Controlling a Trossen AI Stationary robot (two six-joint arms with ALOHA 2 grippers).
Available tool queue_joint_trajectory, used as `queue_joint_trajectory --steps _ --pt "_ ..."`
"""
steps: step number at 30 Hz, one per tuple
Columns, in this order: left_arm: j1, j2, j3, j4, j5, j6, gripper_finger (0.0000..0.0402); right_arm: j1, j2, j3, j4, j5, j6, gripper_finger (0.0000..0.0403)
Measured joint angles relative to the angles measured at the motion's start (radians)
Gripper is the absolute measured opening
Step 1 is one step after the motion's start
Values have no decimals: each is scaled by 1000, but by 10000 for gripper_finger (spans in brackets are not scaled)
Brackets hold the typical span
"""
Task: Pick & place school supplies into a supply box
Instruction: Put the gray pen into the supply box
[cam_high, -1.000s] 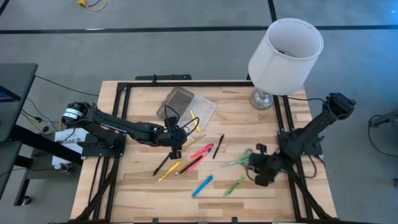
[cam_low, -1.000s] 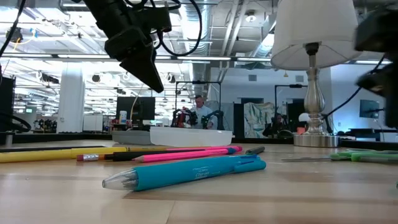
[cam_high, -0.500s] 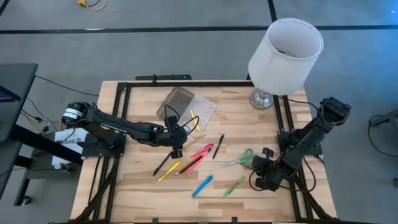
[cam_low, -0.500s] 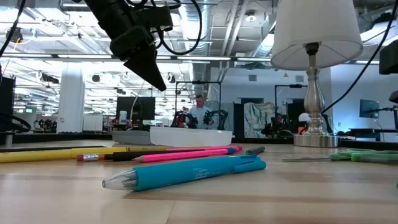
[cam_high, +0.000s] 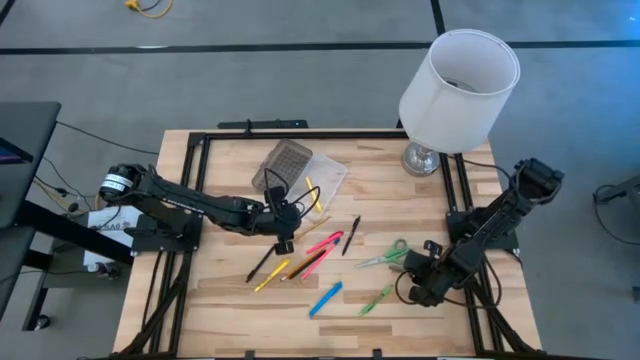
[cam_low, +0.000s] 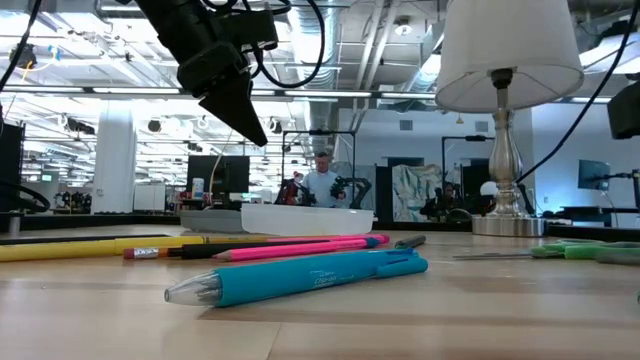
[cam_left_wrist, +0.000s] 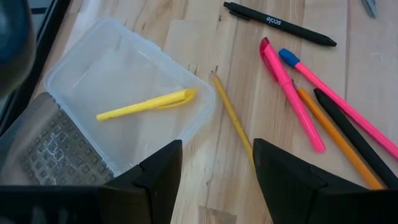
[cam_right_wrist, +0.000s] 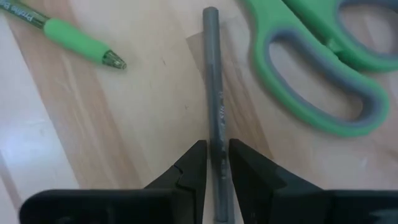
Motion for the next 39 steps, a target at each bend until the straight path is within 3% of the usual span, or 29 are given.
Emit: queue_joint_trajectory --steps 17,27,39 --pt "0 0 0 0 0 -14 193 -31 -12 9 -15 -4 -74 64" --pt "0 0 0 0 0 -14 193 -51 -14 10 -20 -20 -115 7" --pt "-1 0 0 0 0 -13 193 -51 -13 9 0 -13 -167 21"
